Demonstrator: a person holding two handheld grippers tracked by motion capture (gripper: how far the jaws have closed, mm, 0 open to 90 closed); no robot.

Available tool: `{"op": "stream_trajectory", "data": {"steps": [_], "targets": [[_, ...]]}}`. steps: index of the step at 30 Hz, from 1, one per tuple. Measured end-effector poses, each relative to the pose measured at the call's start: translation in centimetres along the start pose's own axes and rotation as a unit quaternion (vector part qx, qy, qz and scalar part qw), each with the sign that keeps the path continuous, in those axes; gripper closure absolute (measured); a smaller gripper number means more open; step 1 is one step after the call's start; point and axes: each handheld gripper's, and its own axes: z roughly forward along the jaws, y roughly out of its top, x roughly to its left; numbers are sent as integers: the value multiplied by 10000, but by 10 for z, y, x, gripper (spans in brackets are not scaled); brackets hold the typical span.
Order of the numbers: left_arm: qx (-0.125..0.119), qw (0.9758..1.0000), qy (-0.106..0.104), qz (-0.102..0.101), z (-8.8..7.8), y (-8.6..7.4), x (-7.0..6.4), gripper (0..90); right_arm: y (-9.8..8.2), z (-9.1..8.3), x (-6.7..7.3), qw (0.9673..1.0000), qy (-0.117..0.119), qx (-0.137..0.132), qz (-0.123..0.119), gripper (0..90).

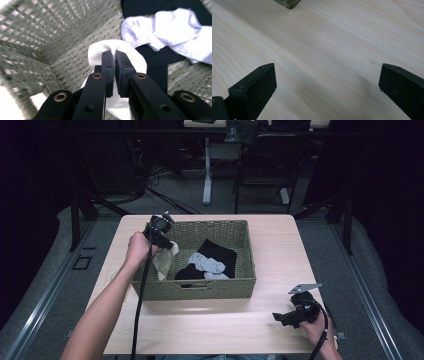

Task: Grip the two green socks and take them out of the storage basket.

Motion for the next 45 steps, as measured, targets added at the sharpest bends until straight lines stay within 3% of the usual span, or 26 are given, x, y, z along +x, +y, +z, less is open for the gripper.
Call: {"op": "stream_trajectory", "data": {"steps": [10, 24, 31, 38, 45], "targets": [[-430, 9989, 164, 54, -51, 9, 2, 869, 0, 0, 0, 10000, 17, 4, 0, 7], [-809, 9964, 262, 73, -95, 24, 4, 869, 0, 0, 0, 10000, 18, 3, 4, 7], [-1045, 9937, 396, -66, -122, 27, 14, 869, 0, 0, 0, 10000, 10, 21, 1, 7], [-1255, 9902, 575, -196, -149, 20, 25, 869, 0, 0, 0, 10000, -4, 12, 6, 8], [-1382, 9867, 742, -434, -170, -2, 44, 868, 0, 0, 0, 10000, -1, -4, 0, 8]]}}
